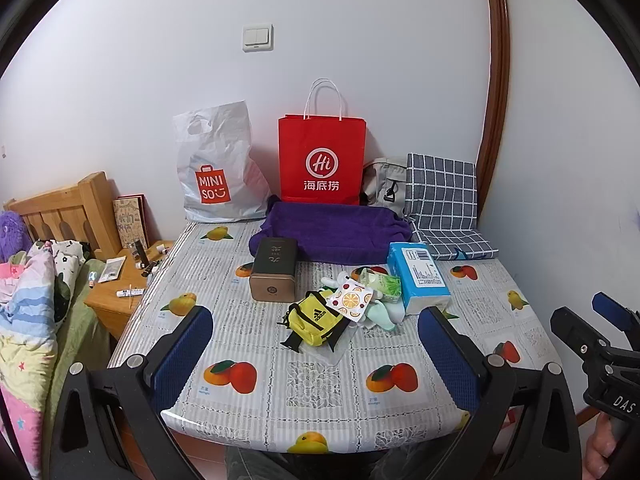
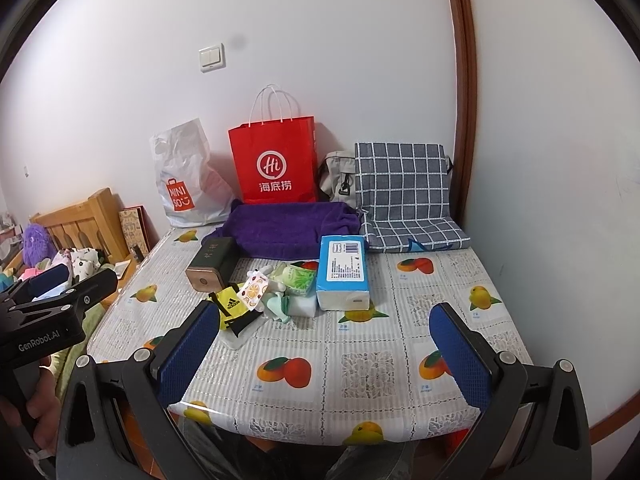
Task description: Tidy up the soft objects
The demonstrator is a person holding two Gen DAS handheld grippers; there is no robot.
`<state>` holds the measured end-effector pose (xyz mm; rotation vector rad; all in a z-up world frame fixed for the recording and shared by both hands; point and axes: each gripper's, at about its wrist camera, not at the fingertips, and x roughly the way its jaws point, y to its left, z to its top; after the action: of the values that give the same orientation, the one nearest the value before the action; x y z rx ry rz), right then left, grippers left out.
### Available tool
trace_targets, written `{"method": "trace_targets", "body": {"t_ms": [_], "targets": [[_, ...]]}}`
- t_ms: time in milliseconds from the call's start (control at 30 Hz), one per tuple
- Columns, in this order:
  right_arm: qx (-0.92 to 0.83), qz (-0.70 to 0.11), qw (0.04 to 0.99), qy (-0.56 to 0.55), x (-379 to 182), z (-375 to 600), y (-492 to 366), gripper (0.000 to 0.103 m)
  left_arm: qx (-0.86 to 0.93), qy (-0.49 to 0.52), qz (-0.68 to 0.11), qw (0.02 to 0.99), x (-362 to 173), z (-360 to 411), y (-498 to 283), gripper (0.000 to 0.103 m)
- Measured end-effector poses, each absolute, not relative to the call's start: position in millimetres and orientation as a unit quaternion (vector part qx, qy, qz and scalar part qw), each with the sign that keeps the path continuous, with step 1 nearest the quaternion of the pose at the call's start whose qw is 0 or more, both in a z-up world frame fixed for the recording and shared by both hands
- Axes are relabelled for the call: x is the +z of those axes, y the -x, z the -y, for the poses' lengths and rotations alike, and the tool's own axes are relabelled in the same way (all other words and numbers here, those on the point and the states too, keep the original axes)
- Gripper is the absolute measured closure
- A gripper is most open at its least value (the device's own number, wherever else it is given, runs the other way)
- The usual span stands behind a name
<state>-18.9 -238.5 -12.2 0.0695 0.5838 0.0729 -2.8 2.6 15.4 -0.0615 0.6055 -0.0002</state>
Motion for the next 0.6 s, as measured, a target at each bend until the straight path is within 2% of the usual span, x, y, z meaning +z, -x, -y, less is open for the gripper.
{"method": "trace_targets", "body": {"t_ms": [600], "targets": [[0.04,-0.289,0.956,-0.037,-14.4,238.8,15.8,0.0,-0.007,0.022,-0.288,0.957,21.4,2.3,2.4,0.0]]}}
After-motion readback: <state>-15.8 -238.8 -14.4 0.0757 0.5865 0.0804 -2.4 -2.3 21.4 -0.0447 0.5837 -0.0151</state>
